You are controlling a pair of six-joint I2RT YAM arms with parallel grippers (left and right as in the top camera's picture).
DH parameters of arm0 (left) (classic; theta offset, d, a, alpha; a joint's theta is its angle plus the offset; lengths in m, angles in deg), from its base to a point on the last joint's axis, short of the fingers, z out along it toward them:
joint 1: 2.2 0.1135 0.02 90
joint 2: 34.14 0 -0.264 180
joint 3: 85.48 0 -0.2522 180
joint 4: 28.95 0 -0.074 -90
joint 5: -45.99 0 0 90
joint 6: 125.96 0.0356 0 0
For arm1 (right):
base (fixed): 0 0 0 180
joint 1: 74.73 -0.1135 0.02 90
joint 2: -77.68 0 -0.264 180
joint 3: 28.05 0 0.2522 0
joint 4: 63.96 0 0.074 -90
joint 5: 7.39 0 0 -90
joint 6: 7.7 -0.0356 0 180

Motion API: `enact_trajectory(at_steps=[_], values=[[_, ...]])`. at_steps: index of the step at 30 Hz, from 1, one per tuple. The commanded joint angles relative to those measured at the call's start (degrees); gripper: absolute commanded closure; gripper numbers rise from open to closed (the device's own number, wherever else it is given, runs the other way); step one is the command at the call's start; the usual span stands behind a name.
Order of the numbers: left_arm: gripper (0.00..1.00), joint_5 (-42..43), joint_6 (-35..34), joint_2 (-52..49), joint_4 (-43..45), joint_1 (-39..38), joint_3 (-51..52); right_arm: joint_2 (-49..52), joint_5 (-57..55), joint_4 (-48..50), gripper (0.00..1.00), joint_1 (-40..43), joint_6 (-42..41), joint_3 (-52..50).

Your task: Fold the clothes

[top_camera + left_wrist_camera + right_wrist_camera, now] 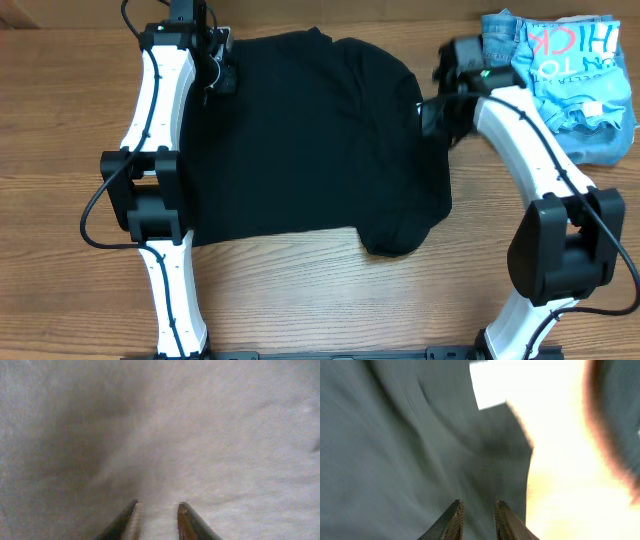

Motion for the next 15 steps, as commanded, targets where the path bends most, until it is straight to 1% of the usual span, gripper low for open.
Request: enact_trajectory(at_steps=[1,3,5,7,8,10,12,15], values=[[0.96,2.6,-0.7,-0.61,-1.51,0.55,-0.66,-1.22,2.8,9.35,0.75,0.94,2.89,3.67],[0.96,2.38,-1.99,-0.94,-0.35,0.55,3.23,0.55,3.89,16.02,0.75,0.94,6.29,3.43],[0.96,2.4,-4.04,-0.98,4.31,0.55,9.16,3.21,6.1,20.92,0.73,0.94,9.22,3.43],[0.96,2.38,-6.51,-0.98,7.52,0.59,12.5,6.62,10.03,26.1,0.73,0.94,11.23,3.43],[0.96,1.64,-6.51,-0.98,8.28,0.57,13.27,9.22,13.88,29.79,0.73,0.94,13.11,3.43],[0.96,-1.92,-6.51,-0.98,7.61,0.57,13.46,12.98,17.49,34.86,0.76,0.7,13.53,3.45],[0.96,-6.56,-6.62,-0.98,6.62,0.57,13.97,16.35,17.44,38.6,0.78,0.72,15.21,3.45],[0.96,-7.26,-7.98,-0.98,3.37,0.76,15.41,18.67,17.44,40.57,0.78,0.72,16.31,3.45]])
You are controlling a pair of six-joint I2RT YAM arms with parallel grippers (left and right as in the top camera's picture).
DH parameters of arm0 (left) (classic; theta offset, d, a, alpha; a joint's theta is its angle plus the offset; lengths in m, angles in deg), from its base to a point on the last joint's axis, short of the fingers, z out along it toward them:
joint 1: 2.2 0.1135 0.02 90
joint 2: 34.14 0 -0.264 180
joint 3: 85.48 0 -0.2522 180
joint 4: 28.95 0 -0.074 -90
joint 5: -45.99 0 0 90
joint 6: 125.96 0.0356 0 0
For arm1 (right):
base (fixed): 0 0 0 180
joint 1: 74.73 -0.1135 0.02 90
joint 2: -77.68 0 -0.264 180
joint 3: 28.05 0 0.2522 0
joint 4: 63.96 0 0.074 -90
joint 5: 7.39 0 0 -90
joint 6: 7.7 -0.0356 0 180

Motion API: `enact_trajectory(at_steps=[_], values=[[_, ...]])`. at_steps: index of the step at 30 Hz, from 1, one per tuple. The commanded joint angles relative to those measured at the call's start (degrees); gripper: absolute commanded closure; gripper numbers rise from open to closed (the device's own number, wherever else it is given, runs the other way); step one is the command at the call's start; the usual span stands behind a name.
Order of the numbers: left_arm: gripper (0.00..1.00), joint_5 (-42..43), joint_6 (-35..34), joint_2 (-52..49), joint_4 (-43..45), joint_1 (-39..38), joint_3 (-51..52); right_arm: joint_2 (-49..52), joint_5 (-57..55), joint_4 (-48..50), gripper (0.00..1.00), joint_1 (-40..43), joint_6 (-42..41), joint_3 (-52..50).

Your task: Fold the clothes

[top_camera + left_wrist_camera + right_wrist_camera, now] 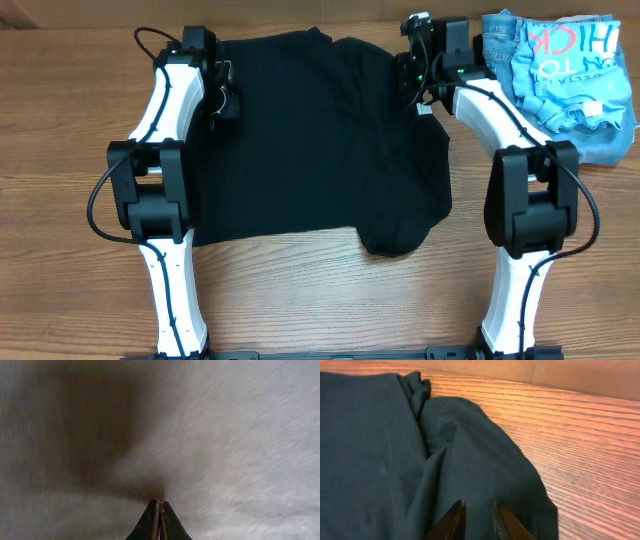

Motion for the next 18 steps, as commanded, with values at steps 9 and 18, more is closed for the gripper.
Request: enact_trajectory(at_steps=[9,18], values=[[0.96,-8.74,-5.18,-0.11,-11.43,1.95,6.38,3.76,0.87,0.81,0.75,0.02,2.1,0.46],[0.96,-6.91,-6.45,6.23,-12.9,2.45,6.14,3.76,-1.66,2.8,0.85,0.02,2.03,0.55]])
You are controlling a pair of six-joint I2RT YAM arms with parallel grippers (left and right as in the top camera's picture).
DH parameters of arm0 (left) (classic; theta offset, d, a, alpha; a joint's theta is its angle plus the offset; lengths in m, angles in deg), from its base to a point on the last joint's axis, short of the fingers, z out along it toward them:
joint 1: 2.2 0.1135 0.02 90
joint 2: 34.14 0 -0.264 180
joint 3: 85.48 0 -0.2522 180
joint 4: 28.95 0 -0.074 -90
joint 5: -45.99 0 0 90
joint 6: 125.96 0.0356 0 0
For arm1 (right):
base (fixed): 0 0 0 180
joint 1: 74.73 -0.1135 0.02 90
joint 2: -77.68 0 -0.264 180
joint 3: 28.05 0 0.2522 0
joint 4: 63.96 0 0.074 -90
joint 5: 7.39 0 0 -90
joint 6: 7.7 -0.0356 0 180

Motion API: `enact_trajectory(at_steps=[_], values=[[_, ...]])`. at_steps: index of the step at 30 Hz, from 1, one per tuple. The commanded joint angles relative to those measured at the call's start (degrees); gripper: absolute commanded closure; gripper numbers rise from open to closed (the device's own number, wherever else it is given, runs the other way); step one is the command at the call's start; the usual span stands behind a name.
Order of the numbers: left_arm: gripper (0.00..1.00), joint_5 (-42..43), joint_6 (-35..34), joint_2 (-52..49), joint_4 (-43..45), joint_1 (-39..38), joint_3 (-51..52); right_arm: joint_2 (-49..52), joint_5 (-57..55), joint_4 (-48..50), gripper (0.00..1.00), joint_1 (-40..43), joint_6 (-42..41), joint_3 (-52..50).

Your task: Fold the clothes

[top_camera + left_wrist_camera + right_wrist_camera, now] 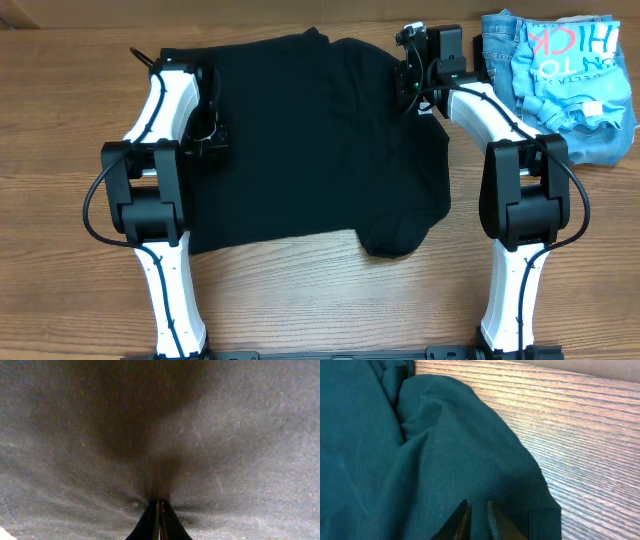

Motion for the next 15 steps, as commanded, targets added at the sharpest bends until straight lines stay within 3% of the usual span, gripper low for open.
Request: enact_trajectory(at_steps=[1,4,7,11,15], values=[[0.96,4.04,-1.79,6.69,6.25,0.68,0.63,0.7,-0.35,1.38,0.85,0.02,-0.22,0.92],[0.96,6.49,-3.1,16.06,18.75,-1.09,0.63,0.7,-0.79,-1.7,0.86,-0.22,-4.68,4.09],[0.96,6.6,-2.82,14.97,31.93,-2.56,0.7,0.7,-3.41,-1.64,0.86,-1.07,-4.98,4.31],[0.96,6.75,-3.52,4.2,35.15,-2.78,0.72,0.7,-3.43,-2.25,0.85,-1.16,-4.98,4.31],[0.96,3.17,-2.34,2.47,41.51,-2.78,0.85,0.7,-3.82,-3.45,0.85,-1.16,-4.76,4.31]])
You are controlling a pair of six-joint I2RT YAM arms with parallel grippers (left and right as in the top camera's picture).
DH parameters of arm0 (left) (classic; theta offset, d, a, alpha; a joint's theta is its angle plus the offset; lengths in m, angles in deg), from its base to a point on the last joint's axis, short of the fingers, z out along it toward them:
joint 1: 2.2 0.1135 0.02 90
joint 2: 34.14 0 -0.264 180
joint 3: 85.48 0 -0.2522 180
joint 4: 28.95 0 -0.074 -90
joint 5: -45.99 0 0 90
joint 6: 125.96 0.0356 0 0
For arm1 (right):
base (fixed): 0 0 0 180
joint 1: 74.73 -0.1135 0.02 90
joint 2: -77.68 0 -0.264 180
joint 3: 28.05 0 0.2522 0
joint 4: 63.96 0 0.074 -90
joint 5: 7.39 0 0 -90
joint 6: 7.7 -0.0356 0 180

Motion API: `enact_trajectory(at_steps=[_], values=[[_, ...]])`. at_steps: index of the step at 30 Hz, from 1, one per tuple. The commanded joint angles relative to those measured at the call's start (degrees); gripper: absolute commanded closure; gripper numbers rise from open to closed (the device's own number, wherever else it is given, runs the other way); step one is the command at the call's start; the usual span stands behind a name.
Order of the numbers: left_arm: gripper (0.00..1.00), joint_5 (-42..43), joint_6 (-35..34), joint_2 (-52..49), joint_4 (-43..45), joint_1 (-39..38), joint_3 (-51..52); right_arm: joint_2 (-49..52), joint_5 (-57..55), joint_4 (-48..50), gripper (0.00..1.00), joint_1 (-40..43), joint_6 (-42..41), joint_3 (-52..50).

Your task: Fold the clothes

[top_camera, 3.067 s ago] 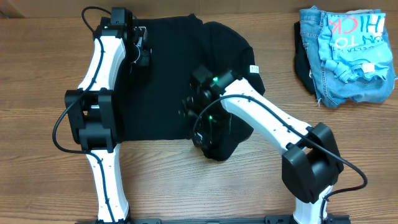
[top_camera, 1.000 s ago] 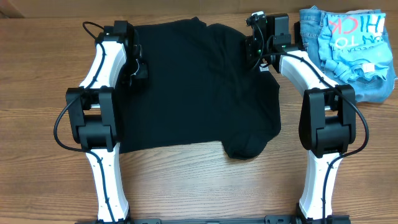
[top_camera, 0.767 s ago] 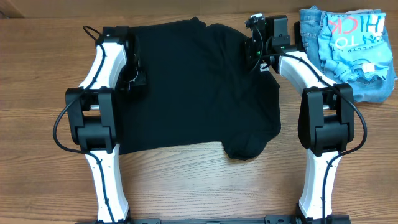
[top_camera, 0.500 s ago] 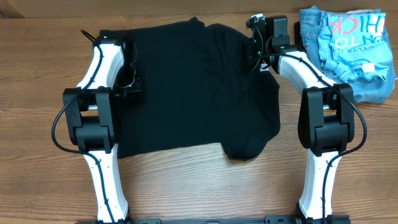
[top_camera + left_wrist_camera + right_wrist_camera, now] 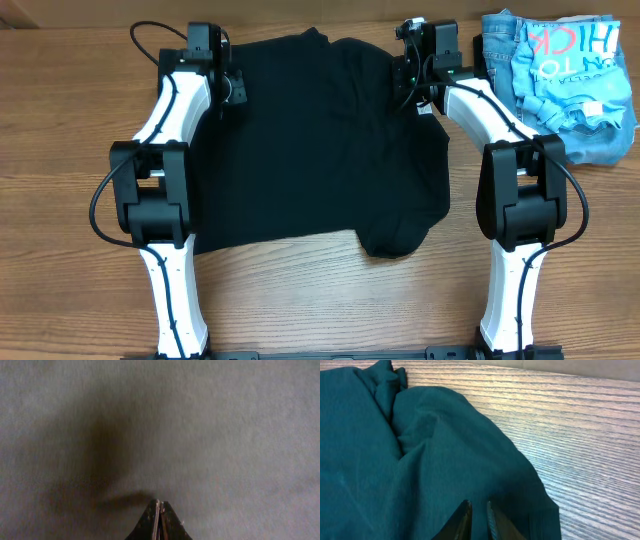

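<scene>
A black shirt [image 5: 320, 150] lies spread flat on the wooden table [image 5: 60, 200], with its lower right corner hanging in a rounded lobe. My left gripper [image 5: 236, 88] rests on the shirt's upper left part. In the left wrist view its jaws [image 5: 160, 503] are pressed together against fabric that fills the frame. My right gripper [image 5: 402, 78] sits at the shirt's upper right sleeve. In the right wrist view the shirt [image 5: 445, 450] looks teal and is bunched near the edge. There the right gripper [image 5: 478, 506] stands narrowed to a thin gap with cloth in it.
A pile of light blue clothes [image 5: 565, 80] with pink lettering lies at the back right corner, just beyond the right arm. Bare wood [image 5: 580, 435] shows right of the sleeve. Both arms reach from the front edge along the shirt's sides.
My left gripper, still shut, has moved from the shirt's left edge to farther back and to the right, on the upper left part. The right gripper has barely moved on the sleeve, and its gap is unchanged.
At first both grippers were slightly open, the left at the shirt's upper left and the right beside the blue pile. Then the left was shut on cloth and the right stood over the upper right sleeve. Later the left was lower at the shirt's left edge and the right's gap was narrower.
</scene>
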Motion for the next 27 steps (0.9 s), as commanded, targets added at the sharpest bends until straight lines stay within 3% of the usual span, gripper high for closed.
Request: enact_trajectory(at_steps=[1,9,13,21,27], values=[[0.96,-2.56,0.61,1.53,4.0,0.02,-0.61,0.57,-0.59,-1.01,0.85,-0.04,-0.17,1.79],[0.96,-7.67,0.76,-5.2,1.01,0.04,-0.39,0.57,-0.61,-3.23,0.85,-0.02,-0.17,1.77],[0.96,-13.44,0.5,-5.22,-10.16,0.07,0.57,0.57,-0.61,-3.28,0.85,-0.02,-0.17,1.77],[0.96,-19.19,-4.44,-5.2,-21.38,0.04,6.29,0.57,-5.77,-6.19,0.85,-0.02,-0.17,1.77],[0.96,-20.46,-4.39,0.76,-15.54,-0.04,5.66,0.57,-7.43,-6.01,0.91,-0.02,5.92,1.77]])
